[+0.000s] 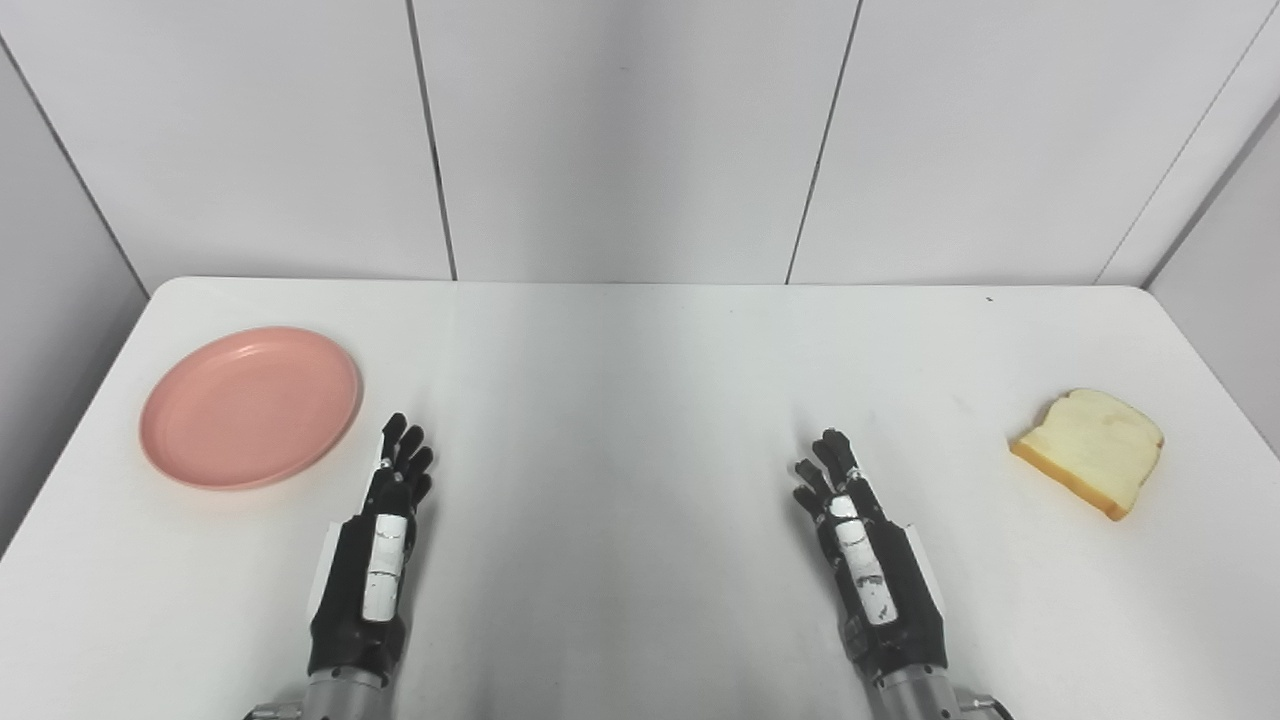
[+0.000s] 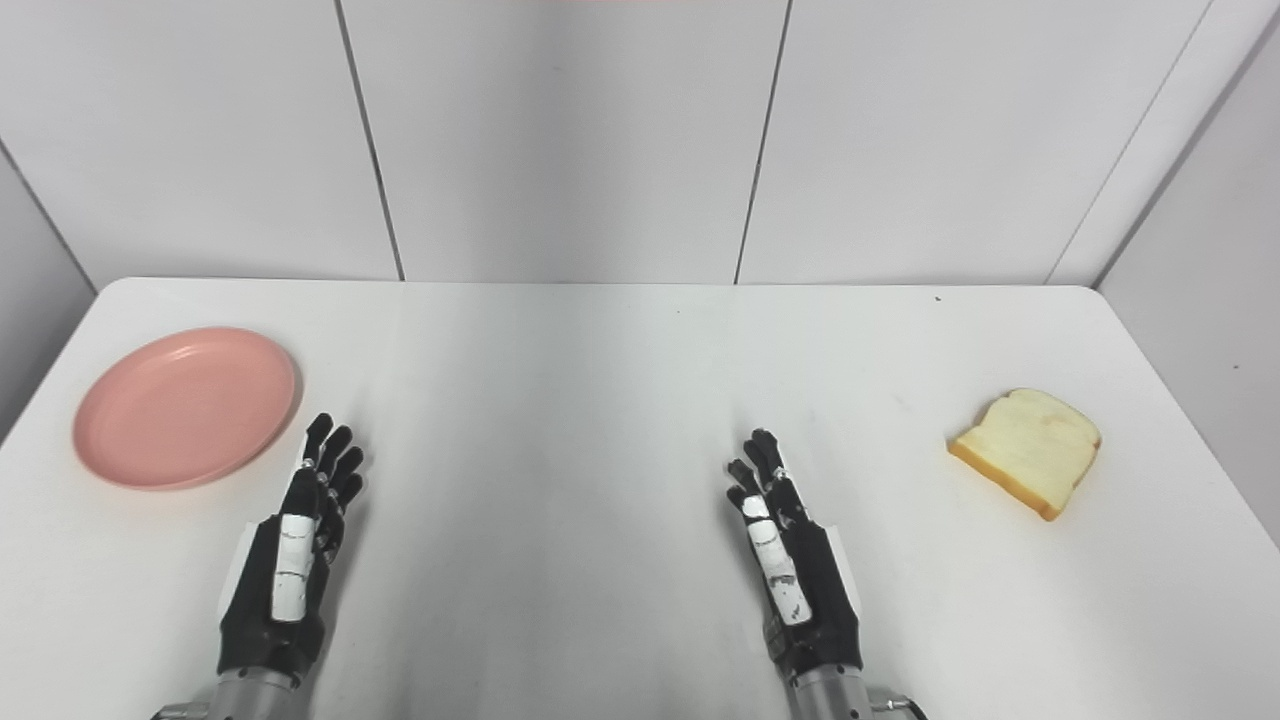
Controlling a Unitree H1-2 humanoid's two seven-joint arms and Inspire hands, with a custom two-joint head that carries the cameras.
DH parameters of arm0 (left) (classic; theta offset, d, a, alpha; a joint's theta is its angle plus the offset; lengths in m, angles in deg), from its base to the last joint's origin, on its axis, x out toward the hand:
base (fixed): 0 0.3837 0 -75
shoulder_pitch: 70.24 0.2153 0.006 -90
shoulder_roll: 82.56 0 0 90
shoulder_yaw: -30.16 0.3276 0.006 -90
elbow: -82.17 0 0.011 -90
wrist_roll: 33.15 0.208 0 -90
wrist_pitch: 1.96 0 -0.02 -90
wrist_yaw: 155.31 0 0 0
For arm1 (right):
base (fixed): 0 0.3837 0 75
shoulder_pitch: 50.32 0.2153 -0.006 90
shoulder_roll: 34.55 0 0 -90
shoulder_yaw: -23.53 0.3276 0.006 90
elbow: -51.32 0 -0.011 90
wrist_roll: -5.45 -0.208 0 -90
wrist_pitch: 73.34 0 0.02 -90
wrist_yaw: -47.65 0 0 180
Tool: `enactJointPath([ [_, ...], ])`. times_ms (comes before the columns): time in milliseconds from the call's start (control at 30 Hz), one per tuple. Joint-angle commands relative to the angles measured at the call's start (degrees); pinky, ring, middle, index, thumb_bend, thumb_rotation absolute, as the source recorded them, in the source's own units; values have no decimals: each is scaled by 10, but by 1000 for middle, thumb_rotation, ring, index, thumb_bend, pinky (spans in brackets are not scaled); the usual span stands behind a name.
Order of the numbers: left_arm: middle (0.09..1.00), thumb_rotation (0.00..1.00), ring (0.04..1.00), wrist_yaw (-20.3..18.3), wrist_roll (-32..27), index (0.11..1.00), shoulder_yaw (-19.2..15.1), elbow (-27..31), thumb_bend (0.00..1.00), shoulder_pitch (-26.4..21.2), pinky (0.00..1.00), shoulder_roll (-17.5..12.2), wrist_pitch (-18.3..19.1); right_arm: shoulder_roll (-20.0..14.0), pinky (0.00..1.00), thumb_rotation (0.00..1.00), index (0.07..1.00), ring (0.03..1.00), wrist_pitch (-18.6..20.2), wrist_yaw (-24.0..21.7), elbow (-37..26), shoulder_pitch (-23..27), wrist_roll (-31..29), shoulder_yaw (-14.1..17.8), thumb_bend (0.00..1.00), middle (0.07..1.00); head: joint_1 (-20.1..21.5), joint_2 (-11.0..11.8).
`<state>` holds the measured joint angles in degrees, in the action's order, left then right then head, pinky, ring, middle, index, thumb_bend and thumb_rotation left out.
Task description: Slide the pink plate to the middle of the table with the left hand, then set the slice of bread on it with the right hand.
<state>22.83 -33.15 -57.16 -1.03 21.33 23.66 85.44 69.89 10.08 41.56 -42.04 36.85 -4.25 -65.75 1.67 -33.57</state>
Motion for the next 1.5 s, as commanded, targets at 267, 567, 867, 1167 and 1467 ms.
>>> enactJointPath([
  [267, 1000, 985, 983, 1, 6, 1000, 3, 9, 851, -12, 990, 1, -14, -3, 949, 802, 962, 939, -15, -1, 0, -1, 9, -2, 828, 972, 0, 0],
  [567, 1000, 975, 984, 2, 7, 1000, 3, 10, 861, -11, 993, 1, -13, -14, 945, 836, 963, 954, -55, 2, 5, -3, 58, -13, 784, 978, 0, -1],
  [867, 1000, 979, 983, 2, 13, 1000, 3, 4, 860, -12, 989, 0, -17, -14, 941, 845, 967, 950, -57, 2, 8, -3, 55, -11, 787, 977, -5, 7],
  [1167, 1000, 1000, 972, 15, 38, 1000, 13, -36, 842, -14, 972, 12, -49, -29, 957, 860, 975, 965, -93, -5, 52, 2, 51, -6, 760, 989, -51, 68],
  [1467, 998, 1000, 973, 33, 58, 1000, 24, -95, 817, -25, 953, 24, -98, -42, 975, 884, 990, 978, -145, -8, 128, 17, 37, 4, 739, 998, -91, 119],
])
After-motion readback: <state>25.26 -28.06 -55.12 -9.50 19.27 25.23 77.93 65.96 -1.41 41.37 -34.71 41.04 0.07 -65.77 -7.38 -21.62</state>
